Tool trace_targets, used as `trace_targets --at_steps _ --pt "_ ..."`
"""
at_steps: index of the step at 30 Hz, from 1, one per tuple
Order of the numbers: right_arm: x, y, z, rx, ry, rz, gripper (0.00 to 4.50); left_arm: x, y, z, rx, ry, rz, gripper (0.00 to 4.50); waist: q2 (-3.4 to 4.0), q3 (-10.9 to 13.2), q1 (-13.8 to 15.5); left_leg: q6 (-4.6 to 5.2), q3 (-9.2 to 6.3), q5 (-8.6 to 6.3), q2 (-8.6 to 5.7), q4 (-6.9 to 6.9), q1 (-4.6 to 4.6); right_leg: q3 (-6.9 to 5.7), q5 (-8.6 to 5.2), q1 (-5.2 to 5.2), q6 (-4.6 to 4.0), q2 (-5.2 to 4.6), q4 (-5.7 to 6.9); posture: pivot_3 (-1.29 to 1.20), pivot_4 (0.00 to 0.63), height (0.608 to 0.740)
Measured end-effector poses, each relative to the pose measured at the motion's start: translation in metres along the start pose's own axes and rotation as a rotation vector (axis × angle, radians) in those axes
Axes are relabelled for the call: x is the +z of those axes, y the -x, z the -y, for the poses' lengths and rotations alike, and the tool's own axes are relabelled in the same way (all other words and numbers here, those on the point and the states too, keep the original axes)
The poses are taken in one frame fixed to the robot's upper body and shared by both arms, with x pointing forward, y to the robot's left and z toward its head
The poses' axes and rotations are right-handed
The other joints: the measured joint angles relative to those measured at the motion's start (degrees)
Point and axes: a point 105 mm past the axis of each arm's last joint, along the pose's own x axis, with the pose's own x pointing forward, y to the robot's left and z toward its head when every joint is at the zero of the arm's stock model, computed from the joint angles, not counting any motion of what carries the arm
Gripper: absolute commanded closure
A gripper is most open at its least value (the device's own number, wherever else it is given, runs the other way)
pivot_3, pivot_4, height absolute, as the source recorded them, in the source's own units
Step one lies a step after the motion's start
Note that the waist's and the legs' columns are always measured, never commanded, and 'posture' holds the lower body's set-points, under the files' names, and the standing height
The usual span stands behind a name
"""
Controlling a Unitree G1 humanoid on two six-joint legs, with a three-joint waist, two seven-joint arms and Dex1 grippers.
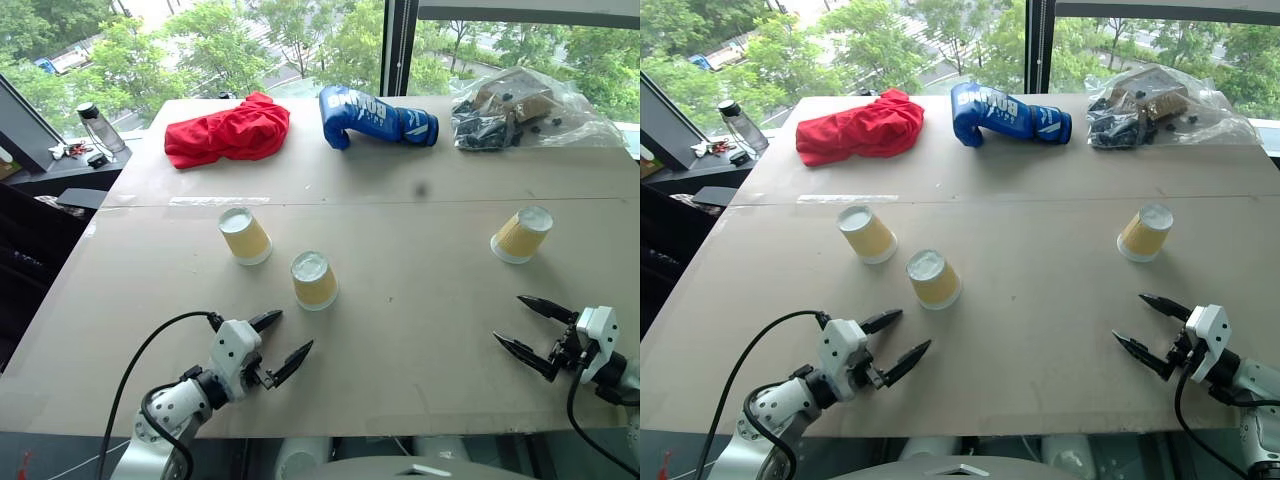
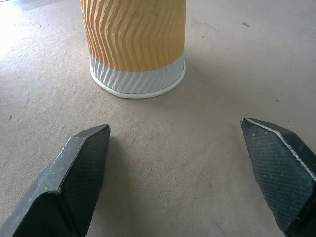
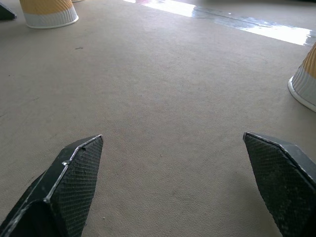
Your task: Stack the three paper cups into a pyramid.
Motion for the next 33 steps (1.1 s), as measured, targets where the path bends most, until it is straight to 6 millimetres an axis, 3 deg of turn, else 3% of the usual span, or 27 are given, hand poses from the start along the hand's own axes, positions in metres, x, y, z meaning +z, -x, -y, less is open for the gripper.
trace_targets --at_steps 27,33 --pt "0.001 0.003 -0.003 0.031 -0.002 0.002 0.00 0.004 0.012 0.005 -0.025 0.079 0.022 0.12 -0.17 0.17 -0.04 0.10 -0.01 -0.07 0.00 -0.10 -0.31 -0.12 0.02 -0.15 0.00 -0.05 -0.41 0.00 0.150 0.740" --pt "0.021 0.001 -0.022 0.129 -0.011 0.081 0.00 0.020 0.008 0.005 -0.063 0.062 0.093 0.12 -0.21 0.24 0.02 0.10 -0.13 -0.07 -0.01 -0.05 -0.46 -0.26 0.03 -0.19 0.02 -0.05 -0.42 0.00 0.150 0.740"
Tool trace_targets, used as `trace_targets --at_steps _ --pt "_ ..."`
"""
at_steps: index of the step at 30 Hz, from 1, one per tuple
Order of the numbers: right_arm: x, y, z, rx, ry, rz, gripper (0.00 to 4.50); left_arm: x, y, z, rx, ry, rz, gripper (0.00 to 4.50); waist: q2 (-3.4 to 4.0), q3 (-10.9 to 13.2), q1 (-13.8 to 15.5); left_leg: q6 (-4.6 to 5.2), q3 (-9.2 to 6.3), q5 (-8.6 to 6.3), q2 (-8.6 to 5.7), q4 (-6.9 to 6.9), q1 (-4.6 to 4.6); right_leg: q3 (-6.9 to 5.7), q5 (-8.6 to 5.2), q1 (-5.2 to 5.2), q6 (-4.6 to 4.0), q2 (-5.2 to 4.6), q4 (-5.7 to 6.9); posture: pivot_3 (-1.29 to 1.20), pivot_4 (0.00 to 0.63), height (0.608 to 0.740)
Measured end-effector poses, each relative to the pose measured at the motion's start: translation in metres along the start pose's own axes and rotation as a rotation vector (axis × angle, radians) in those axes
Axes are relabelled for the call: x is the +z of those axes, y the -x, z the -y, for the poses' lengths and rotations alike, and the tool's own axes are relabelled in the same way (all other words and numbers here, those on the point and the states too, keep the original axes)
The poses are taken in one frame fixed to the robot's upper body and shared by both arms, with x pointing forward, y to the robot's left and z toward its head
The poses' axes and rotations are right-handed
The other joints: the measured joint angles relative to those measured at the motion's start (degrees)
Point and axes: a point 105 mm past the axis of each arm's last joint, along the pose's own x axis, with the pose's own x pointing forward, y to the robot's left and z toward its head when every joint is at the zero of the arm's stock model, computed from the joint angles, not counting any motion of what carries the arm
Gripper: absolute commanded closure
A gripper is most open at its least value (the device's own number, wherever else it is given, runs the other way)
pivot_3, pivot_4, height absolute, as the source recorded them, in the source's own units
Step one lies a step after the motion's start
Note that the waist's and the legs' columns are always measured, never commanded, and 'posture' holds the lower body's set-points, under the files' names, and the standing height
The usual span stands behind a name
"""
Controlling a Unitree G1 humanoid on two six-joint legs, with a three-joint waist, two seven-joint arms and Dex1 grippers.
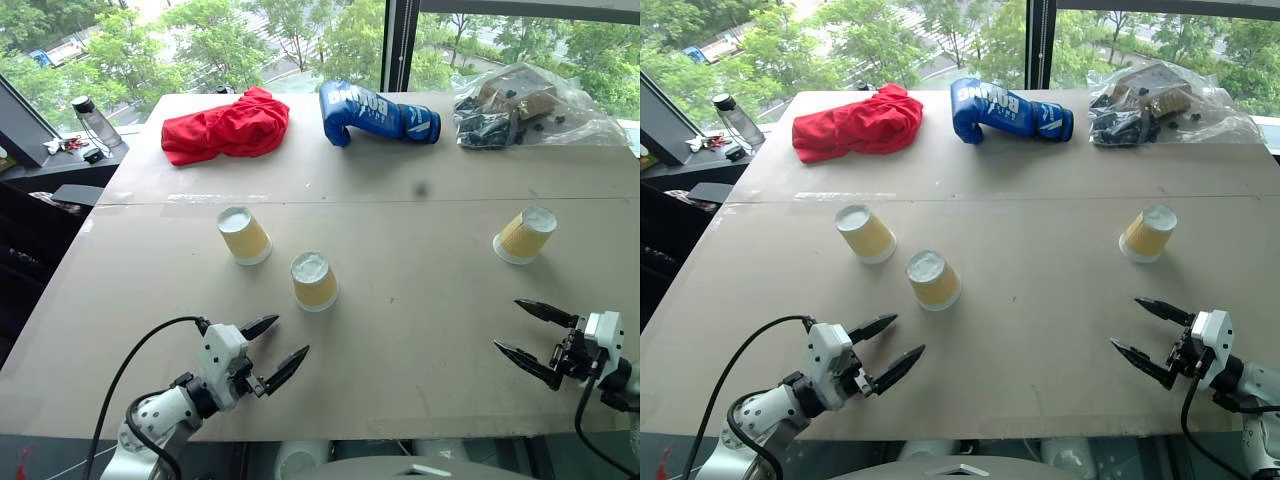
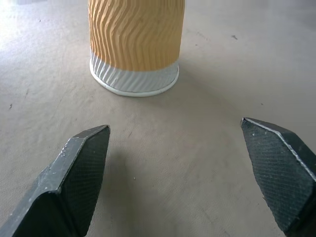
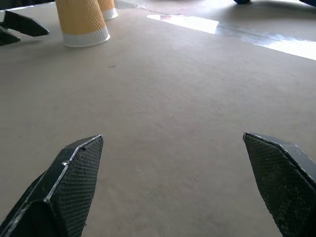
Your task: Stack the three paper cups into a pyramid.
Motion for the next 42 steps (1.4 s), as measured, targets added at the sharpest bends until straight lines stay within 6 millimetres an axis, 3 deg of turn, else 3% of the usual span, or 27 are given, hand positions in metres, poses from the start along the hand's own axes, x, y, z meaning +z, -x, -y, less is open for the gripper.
trace_targets --at_steps 6,10,21,24,27,32,35,42 --pt "0.040 -0.018 -0.021 0.108 -0.013 0.117 0.00 0.031 -0.022 -0.010 0.005 -0.081 0.145 0.12 0.01 0.01 0.37 -0.01 -0.22 0.01 -0.05 0.09 -0.15 -0.27 0.12 -0.01 0.21 -0.01 0.00 0.00 0.150 0.740" --pt "0.060 -0.029 -0.028 0.131 -0.019 0.160 0.00 0.037 -0.031 -0.018 0.030 -0.109 0.171 0.12 -0.01 0.02 0.38 -0.01 -0.31 0.01 -0.07 0.11 -0.20 -0.35 0.13 -0.01 0.23 0.08 0.00 0.00 0.150 0.740" --pt "0.070 -0.036 -0.035 0.144 -0.015 0.171 0.00 0.039 -0.051 -0.022 0.006 -0.102 0.200 0.12 -0.04 0.04 0.56 -0.01 -0.38 0.02 -0.12 0.26 -0.22 -0.61 0.14 0.01 0.26 0.39 0.10 0.00 0.150 0.740" --pt "0.067 -0.035 -0.036 0.136 -0.020 0.162 0.00 0.040 -0.055 -0.025 0.007 -0.100 0.213 0.82 -0.05 0.05 0.56 0.00 -0.40 0.02 -0.12 0.31 -0.21 -0.68 0.14 0.01 0.26 0.41 0.22 0.00 0.150 0.740" --pt "0.064 -0.034 -0.037 0.123 -0.031 0.157 0.00 0.041 -0.057 -0.028 0.008 -0.113 0.219 1.97 -0.05 0.05 0.56 0.00 -0.41 0.02 -0.12 0.39 -0.21 -0.69 0.14 0.01 0.26 0.44 0.28 0.00 0.150 0.740" --pt "0.062 -0.031 -0.036 0.098 -0.034 0.150 0.00 0.045 -0.067 -0.030 0.001 -0.130 0.231 1.97 -0.07 0.06 0.66 0.00 -0.41 0.02 -0.13 0.60 -0.21 -0.69 0.14 0.03 0.27 0.45 0.48 0.00 0.150 0.740" --pt "0.063 -0.030 -0.034 0.079 -0.031 0.155 0.00 0.054 -0.086 -0.030 -0.029 -0.127 0.266 1.97 -0.09 0.07 1.22 0.00 -0.43 0.02 -0.15 0.80 -0.21 -0.70 0.13 0.02 0.28 0.48 0.71 0.00 0.150 0.740" --pt "0.070 -0.035 -0.016 -0.062 0.002 0.180 0.00 0.081 -0.163 -0.017 -0.137 -0.108 0.324 1.97 -0.32 0.19 1.36 0.00 -0.46 0.02 -0.28 1.09 -0.23 -0.69 0.13 0.05 0.32 0.55 0.94 0.00 0.150 0.740"
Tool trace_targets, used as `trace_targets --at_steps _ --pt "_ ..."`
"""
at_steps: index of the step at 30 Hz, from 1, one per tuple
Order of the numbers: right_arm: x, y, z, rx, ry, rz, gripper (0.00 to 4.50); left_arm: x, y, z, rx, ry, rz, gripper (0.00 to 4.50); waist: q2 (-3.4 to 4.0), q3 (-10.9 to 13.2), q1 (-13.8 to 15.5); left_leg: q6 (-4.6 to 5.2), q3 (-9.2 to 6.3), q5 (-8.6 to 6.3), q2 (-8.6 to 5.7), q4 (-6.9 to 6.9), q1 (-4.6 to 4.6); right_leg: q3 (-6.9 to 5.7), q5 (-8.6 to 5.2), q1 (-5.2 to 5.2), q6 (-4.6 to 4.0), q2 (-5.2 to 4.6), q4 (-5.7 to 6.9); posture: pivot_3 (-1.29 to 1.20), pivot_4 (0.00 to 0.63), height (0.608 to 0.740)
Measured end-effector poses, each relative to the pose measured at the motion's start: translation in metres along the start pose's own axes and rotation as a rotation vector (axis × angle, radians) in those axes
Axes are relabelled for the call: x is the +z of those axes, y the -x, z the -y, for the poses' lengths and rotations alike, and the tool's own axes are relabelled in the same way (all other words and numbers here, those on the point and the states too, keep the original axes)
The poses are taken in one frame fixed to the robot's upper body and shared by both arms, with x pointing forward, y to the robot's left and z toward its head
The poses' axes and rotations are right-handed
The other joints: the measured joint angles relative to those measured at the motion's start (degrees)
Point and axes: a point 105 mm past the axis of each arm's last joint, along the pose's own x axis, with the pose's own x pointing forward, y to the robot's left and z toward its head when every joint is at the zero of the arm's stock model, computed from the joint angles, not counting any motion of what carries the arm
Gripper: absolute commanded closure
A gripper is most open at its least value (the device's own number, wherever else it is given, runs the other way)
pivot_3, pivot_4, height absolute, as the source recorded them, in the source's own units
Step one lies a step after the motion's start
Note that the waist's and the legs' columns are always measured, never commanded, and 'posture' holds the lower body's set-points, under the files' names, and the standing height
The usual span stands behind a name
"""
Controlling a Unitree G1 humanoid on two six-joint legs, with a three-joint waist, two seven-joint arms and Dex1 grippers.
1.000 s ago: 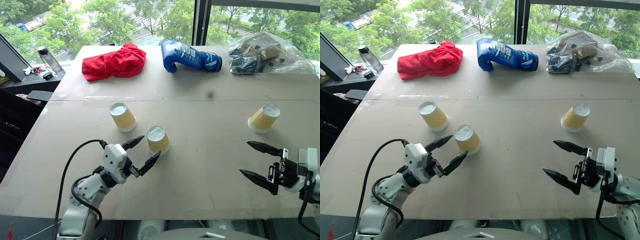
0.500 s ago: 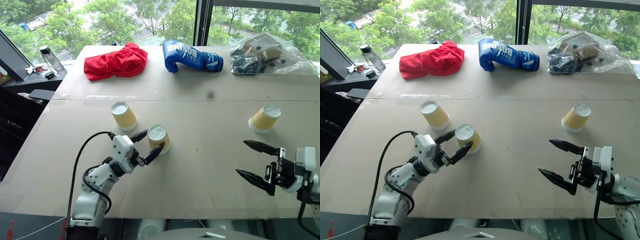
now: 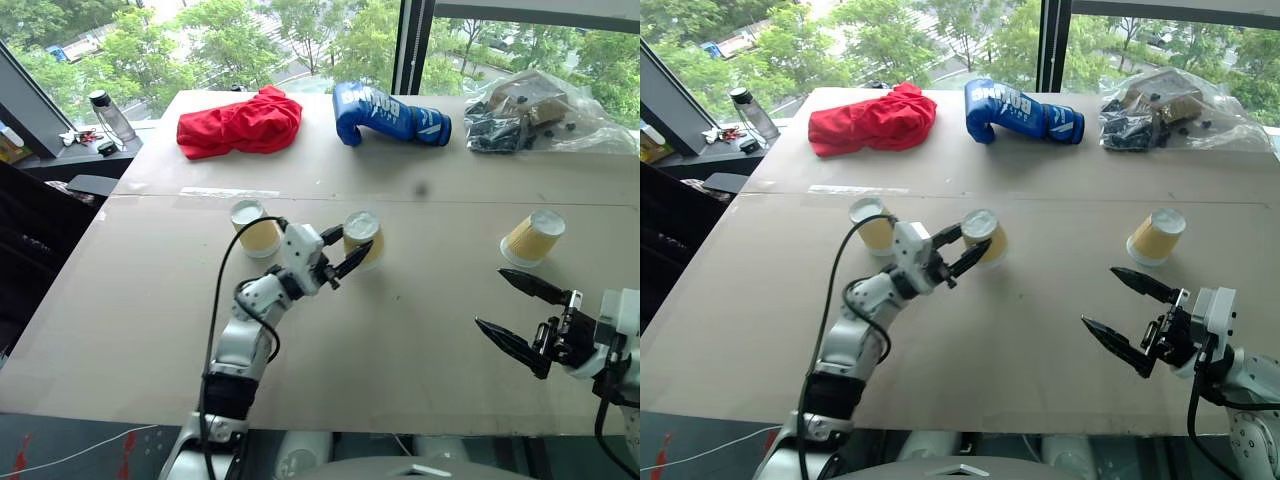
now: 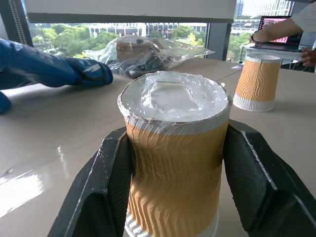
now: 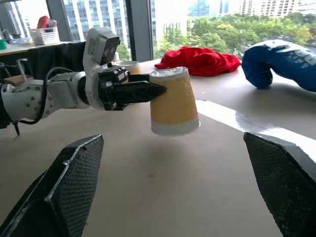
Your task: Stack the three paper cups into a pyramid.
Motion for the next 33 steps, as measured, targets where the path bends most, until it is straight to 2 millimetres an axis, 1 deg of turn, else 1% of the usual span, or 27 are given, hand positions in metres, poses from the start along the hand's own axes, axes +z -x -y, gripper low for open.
trace_targets --at_steps 1,2,3,5,7,10,13,15,17,20,23,25,26,29,31,32,33 --pt "-0.004 -0.001 0.009 -0.071 0.022 -0.044 0.00 -0.003 -0.024 0.005 -0.036 0.004 -0.014 1.97 -0.05 0.03 -0.15 0.00 0.02 0.00 -0.04 0.00 -0.02 0.04 -0.01 -0.04 0.02 0.07 -0.01 0.00 0.150 0.740" --pt "-0.005 -0.001 0.011 -0.081 0.024 -0.051 0.00 -0.004 -0.028 0.006 -0.042 0.005 -0.018 1.97 -0.05 0.03 -0.19 0.00 0.03 0.00 -0.04 0.00 -0.02 0.05 -0.02 -0.04 0.03 0.11 -0.01 0.00 0.150 0.740" --pt "-0.005 -0.002 0.014 -0.107 0.033 -0.057 0.00 -0.007 -0.038 0.010 -0.053 0.005 -0.028 1.97 -0.05 0.04 -0.26 -0.01 0.02 0.01 -0.02 -0.01 -0.01 0.06 -0.03 -0.06 0.04 0.16 -0.01 0.00 0.150 0.740" --pt "0.000 -0.007 0.019 -0.147 0.041 -0.023 0.00 -0.017 -0.053 0.009 -0.046 0.004 -0.070 1.97 -0.08 0.06 -0.25 -0.01 -0.06 0.01 0.01 -0.04 -0.02 0.01 -0.04 -0.09 0.06 0.26 0.02 0.00 0.150 0.740" --pt "0.005 -0.011 0.022 -0.176 0.049 0.004 0.00 -0.021 -0.067 0.009 -0.025 0.001 -0.073 1.97 -0.09 0.07 -0.15 -0.01 -0.11 0.01 0.02 -0.06 -0.07 -0.03 -0.06 -0.12 0.08 0.27 0.03 0.00 0.150 0.740" --pt "0.009 -0.017 0.021 -0.189 0.054 0.029 0.00 -0.022 -0.074 0.009 -0.006 -0.015 -0.070 1.97 -0.10 0.07 -0.12 -0.01 -0.09 0.01 0.02 -0.06 -0.09 -0.02 -0.06 -0.13 0.09 0.25 0.02 0.00 0.150 0.740" --pt "0.009 -0.018 0.020 -0.200 0.047 0.031 0.00 -0.023 -0.072 0.006 0.011 -0.016 -0.056 1.00 -0.10 0.07 -0.14 -0.01 -0.09 0.01 0.03 -0.04 -0.09 -0.01 -0.06 -0.13 0.09 0.23 0.05 0.00 0.150 0.740" --pt "0.008 -0.016 0.019 -0.206 0.042 0.024 0.00 -0.025 -0.068 0.002 0.024 -0.019 -0.063 0.04 -0.10 0.07 -0.18 -0.01 -0.09 0.01 0.03 -0.04 -0.08 -0.01 -0.06 -0.13 0.09 0.24 0.08 0.00 0.150 0.740" --pt "0.007 -0.015 0.020 -0.218 0.043 0.022 0.00 -0.025 -0.064 -0.004 0.039 -0.026 -0.068 0.01 -0.09 0.07 -0.24 -0.01 -0.09 0.01 0.03 -0.04 -0.08 0.00 -0.06 -0.14 0.09 0.24 0.10 0.00 0.150 0.740" --pt "0.012 -0.011 0.026 -0.268 0.069 0.045 0.00 -0.013 -0.059 -0.009 0.012 -0.053 -0.039 0.01 -0.08 0.08 -0.19 -0.02 -0.09 0.02 0.07 -0.04 -0.09 0.00 -0.06 -0.14 0.09 0.23 0.09 0.00 0.150 0.740" --pt "0.025 -0.005 0.041 -0.362 0.166 0.073 0.00 0.016 -0.054 -0.014 -0.027 -0.086 0.009 0.01 -0.07 0.10 -0.20 -0.07 -0.07 0.04 0.10 -0.04 -0.08 0.03 -0.06 -0.14 0.09 0.22 0.09 0.00 0.150 0.740" --pt "0.029 -0.003 0.053 -0.435 0.213 0.075 0.00 0.032 -0.052 -0.015 -0.056 -0.101 0.031 0.01 -0.07 0.10 -0.18 -0.09 -0.08 0.06 0.10 -0.03 -0.08 0.02 -0.06 -0.14 0.09 0.22 0.11 0.00 0.150 0.740" --pt "0.028 -0.002 0.060 -0.477 0.230 0.060 0.00 0.042 -0.051 -0.012 -0.088 -0.104 0.039 0.01 -0.06 0.09 -0.18 -0.13 -0.07 0.08 0.10 -0.03 -0.07 0.03 -0.07 -0.14 0.09 0.22 0.11 0.00 0.150 0.740" --pt "0.019 0.002 0.075 -0.567 0.228 0.015 0.00 0.062 -0.047 0.000 -0.195 -0.084 0.038 0.01 -0.02 0.09 -0.13 -0.26 -0.07 0.15 0.11 -0.04 -0.08 0.03 -0.07 -0.14 0.08 0.23 0.11 0.00 0.150 0.740" --pt "0.018 0.001 0.082 -0.605 0.221 0.011 0.00 0.066 -0.043 0.005 -0.249 -0.064 0.008 0.01 -0.03 0.11 -0.21 -0.26 -0.06 0.15 0.11 -0.03 -0.08 0.05 -0.07 -0.14 0.08 0.24 0.12 0.00 0.150 0.740" --pt "0.018 -0.003 0.093 -0.646 0.214 0.019 0.00 0.066 -0.037 0.012 -0.318 -0.050 -0.057 0.01 -0.02 0.15 -0.81 -0.26 -0.02 0.16 0.10 -0.03 -0.08 0.10 -0.07 -0.15 0.07 0.26 0.15 0.00 0.150 0.740" --pt "0.019 -0.004 0.098 -0.669 0.210 0.025 0.00 0.068 -0.034 0.016 -0.356 -0.045 -0.088 0.01 0.03 0.18 -1.07 -0.26 -0.02 0.16 0.11 -0.04 -0.05 0.11 -0.07 -0.15 0.07 0.23 0.17 0.00 0.150 0.740"
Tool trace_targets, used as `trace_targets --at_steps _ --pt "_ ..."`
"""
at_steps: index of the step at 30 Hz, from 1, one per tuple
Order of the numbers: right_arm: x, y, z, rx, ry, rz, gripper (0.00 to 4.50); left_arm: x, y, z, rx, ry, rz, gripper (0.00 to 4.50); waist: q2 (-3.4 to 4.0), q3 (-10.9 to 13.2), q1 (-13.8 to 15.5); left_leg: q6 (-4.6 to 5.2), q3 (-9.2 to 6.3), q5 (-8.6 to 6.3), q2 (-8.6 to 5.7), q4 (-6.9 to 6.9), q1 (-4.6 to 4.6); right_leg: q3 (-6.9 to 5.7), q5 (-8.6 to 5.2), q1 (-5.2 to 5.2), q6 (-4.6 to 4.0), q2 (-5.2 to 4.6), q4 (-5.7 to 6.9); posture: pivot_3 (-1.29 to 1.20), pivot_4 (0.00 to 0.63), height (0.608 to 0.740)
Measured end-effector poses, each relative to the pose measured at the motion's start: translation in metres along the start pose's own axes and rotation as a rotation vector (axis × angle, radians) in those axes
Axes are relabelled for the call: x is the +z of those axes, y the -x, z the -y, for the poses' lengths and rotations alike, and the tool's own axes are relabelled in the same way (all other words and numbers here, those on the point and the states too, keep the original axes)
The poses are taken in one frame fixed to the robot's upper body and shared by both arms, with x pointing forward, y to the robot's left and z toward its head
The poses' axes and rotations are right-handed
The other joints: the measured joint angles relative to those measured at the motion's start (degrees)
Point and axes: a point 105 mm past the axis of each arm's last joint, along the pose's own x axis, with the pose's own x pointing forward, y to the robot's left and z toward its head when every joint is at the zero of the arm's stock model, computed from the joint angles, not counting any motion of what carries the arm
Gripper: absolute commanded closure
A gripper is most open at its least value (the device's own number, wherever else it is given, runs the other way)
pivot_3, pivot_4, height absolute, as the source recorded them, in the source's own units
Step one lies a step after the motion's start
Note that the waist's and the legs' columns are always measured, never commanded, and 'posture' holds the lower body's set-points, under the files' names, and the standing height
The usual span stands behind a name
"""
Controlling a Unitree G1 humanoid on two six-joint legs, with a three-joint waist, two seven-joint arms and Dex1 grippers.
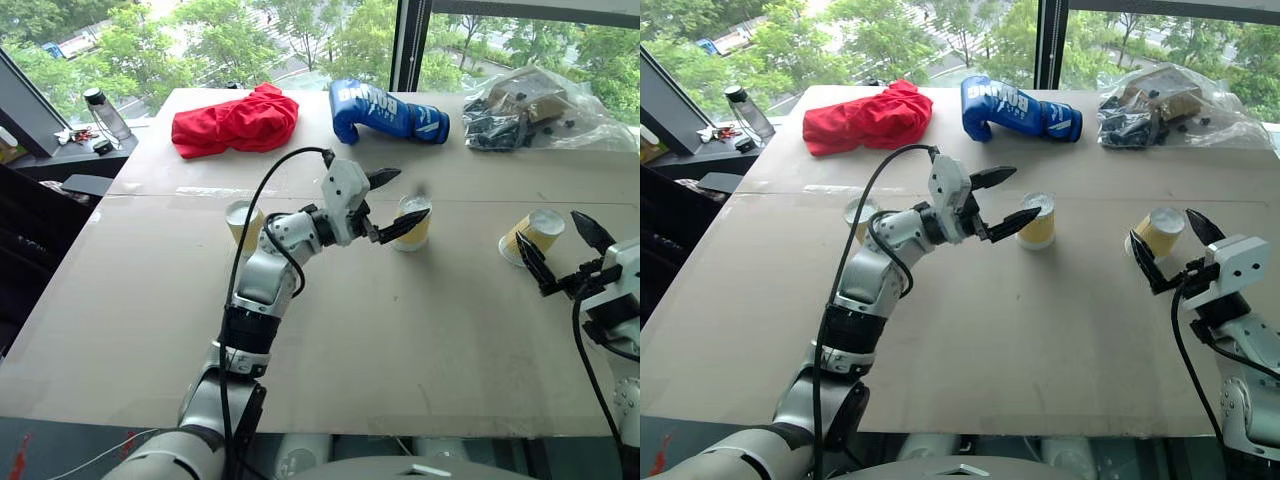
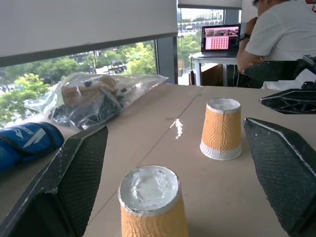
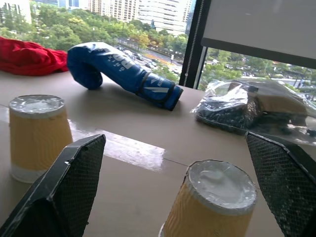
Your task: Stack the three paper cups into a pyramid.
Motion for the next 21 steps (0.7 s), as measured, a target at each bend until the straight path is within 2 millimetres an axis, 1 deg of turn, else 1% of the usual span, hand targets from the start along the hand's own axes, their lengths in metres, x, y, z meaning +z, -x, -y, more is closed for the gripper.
trace_targets --at_steps 1,3,8,12,18,21 --pt "-0.002 -0.005 0.004 -0.025 -0.012 -0.008 0.00 0.004 0.001 0.006 -0.046 0.013 -0.027 0.01 0.02 0.00 -0.25 0.01 0.00 0.00 0.00 0.00 0.01 0.00 0.00 0.00 0.00 0.00 0.00 0.00 0.150 0.740" --pt "-0.008 -0.008 0.006 -0.044 -0.024 -0.034 0.00 0.010 0.003 0.012 -0.087 0.043 -0.061 0.01 0.02 0.01 -0.26 0.02 -0.05 -0.01 0.01 0.00 -0.02 -0.05 -0.01 0.00 0.00 0.02 -0.02 0.00 0.150 0.740" --pt "-0.023 -0.008 0.010 -0.060 -0.081 -0.100 0.00 0.020 0.003 0.019 -0.127 0.089 -0.091 0.01 0.04 0.07 -0.38 0.14 -0.03 -0.08 0.05 -0.01 -0.04 -0.01 -0.01 -0.01 0.02 0.01 -0.06 0.00 0.150 0.740" --pt "-0.033 -0.006 0.013 -0.063 -0.109 -0.143 0.00 0.023 0.005 0.021 -0.127 0.067 -0.107 0.01 0.08 0.10 -0.42 0.17 -0.01 -0.10 0.05 -0.01 -0.02 0.01 -0.01 -0.01 0.01 0.01 -0.03 0.00 0.150 0.740" --pt "-0.036 -0.010 0.014 -0.055 -0.156 -0.142 0.00 0.024 0.008 0.018 -0.116 0.045 -0.128 0.01 0.09 0.16 -0.43 0.17 0.01 -0.10 0.05 -0.01 -0.02 0.02 -0.01 -0.01 0.01 0.01 -0.04 0.00 0.150 0.740" --pt "-0.042 -0.013 0.016 -0.056 -0.177 -0.152 0.00 0.026 0.008 0.017 -0.106 0.038 -0.128 0.01 0.09 0.17 -0.44 0.17 0.02 -0.10 0.05 -0.01 -0.02 0.03 -0.01 -0.01 0.01 0.01 -0.05 0.00 0.150 0.740"
